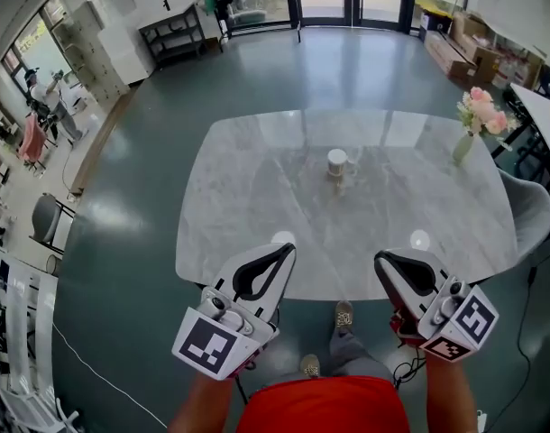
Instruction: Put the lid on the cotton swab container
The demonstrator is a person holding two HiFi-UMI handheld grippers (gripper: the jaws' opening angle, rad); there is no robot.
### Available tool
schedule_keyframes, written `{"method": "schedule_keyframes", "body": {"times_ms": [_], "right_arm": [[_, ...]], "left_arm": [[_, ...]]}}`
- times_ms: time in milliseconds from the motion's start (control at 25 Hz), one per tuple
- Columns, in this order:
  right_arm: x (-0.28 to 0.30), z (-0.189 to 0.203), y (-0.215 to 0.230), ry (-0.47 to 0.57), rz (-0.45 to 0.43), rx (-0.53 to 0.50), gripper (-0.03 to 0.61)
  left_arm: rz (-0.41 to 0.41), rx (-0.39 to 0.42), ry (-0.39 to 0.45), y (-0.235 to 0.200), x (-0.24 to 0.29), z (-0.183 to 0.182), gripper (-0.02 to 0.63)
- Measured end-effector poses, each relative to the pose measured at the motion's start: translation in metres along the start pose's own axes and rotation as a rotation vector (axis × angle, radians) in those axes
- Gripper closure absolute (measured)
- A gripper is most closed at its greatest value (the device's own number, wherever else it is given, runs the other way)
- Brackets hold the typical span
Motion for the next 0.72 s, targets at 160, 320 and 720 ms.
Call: {"method": "schedule_keyframes", "body": {"times_ms": [160, 320, 720], "right_arm": [[0.022, 0.013, 0.046, -0.007, -0.015, -0.018, 0.568], [0.038, 0.032, 0.091, -0.037, -0.029, -0.052, 0.568], [0.078, 0.078, 0.192, -0.120, -0.071, -0.045, 0.568]], "left_arm": [[-0.038, 0.003, -0.012, -0.030, 0.033, 0.001, 0.597], [-0.056, 0.038, 0.017, -0.052, 0.074, 0.000, 0.597], [-0.142, 0.039, -0.103, -0.107, 0.162, 0.021, 0.597]]}}
Point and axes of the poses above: the fingertips, and each gripper's own axes: x forward along the fingers, y to its right, z out of its underside, the point moved 3 cm from there along -x, backward along the fingers, and after that the axes turned 14 degrees about -x, right-handed, at the moved point
